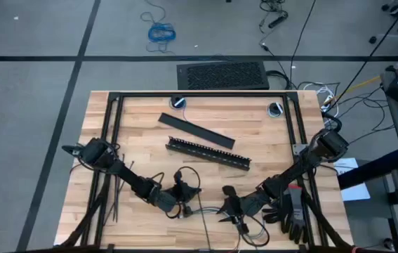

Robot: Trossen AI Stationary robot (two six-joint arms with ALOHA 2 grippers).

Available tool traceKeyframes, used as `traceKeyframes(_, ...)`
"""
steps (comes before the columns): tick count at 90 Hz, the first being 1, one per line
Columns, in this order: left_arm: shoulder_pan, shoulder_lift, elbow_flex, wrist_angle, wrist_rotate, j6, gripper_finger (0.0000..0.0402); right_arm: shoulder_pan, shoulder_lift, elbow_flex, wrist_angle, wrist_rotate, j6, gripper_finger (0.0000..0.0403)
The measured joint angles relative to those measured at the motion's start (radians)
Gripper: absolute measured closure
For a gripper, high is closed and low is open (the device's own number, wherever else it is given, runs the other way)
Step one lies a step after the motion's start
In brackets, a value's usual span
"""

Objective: Ziptie cables
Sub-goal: Wrap the cable wires with the black zip tie

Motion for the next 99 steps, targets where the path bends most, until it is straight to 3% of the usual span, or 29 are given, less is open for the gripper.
traceKeyframes(35, -0.001, 0.0, 0.0, 0.015, -0.012, 0.0, 0.0402, 0.002, 0.0, 0.0, -0.004, 0.005, -0.002, 0.0273)
traceKeyframes(51, -0.019, 0.0, 0.0, 0.091, -0.122, 0.026, 0.0402, 0.002, -0.001, 0.0, -0.132, 0.154, 0.0, 0.0273)
traceKeyframes(99, -0.002, 0.078, 0.031, 0.035, -0.081, -0.153, 0.0402, 0.082, -0.001, 0.001, -0.098, 0.16, 0.03, 0.0273)
